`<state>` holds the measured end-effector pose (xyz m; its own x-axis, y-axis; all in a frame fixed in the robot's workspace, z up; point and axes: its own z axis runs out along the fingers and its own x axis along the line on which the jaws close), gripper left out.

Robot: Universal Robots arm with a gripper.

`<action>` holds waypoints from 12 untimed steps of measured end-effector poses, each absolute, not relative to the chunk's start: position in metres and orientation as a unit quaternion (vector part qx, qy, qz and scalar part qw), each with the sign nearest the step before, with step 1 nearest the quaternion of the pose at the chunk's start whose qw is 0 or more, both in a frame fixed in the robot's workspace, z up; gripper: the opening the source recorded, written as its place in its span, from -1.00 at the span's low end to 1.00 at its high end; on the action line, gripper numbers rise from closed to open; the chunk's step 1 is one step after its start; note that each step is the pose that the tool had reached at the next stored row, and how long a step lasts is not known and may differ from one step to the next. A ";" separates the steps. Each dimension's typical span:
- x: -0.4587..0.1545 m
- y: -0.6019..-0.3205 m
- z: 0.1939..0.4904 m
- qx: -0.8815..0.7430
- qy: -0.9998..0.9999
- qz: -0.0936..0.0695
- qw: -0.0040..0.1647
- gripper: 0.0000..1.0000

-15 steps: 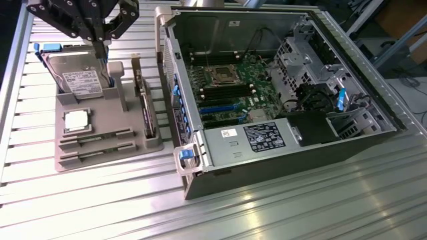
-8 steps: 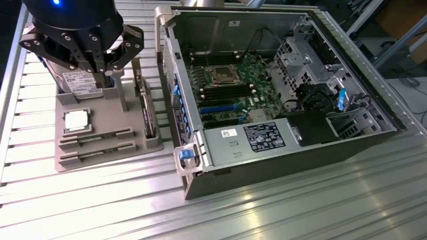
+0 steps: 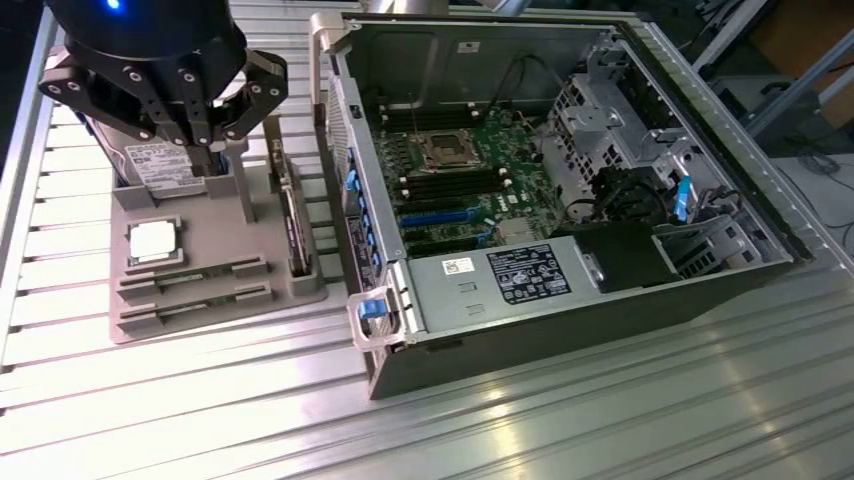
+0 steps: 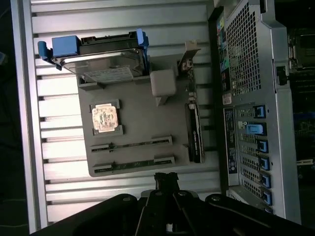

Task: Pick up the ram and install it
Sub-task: 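Pick up the ram and move it above insertion slot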

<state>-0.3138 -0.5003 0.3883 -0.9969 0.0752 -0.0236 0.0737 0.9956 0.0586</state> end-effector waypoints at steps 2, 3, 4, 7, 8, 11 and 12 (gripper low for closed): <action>-0.314 -0.500 0.388 -0.009 0.999 0.029 0.012 -0.80; -0.314 -0.500 0.388 -0.039 0.999 0.029 0.011 -0.80; -0.314 -0.500 0.387 -0.055 0.998 0.029 0.010 -0.80; -0.314 -0.500 0.387 -0.113 0.993 0.030 0.009 -0.80; -0.314 -0.500 0.387 -0.130 0.991 0.030 0.008 -0.80; -0.314 -0.500 0.386 -0.185 0.982 0.030 0.006 -0.80; -0.314 -0.500 0.386 -0.205 0.978 0.030 0.006 -0.80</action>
<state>-0.3138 -0.5003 0.3857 -0.9162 -0.4000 -0.0237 -0.4007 0.9144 0.0570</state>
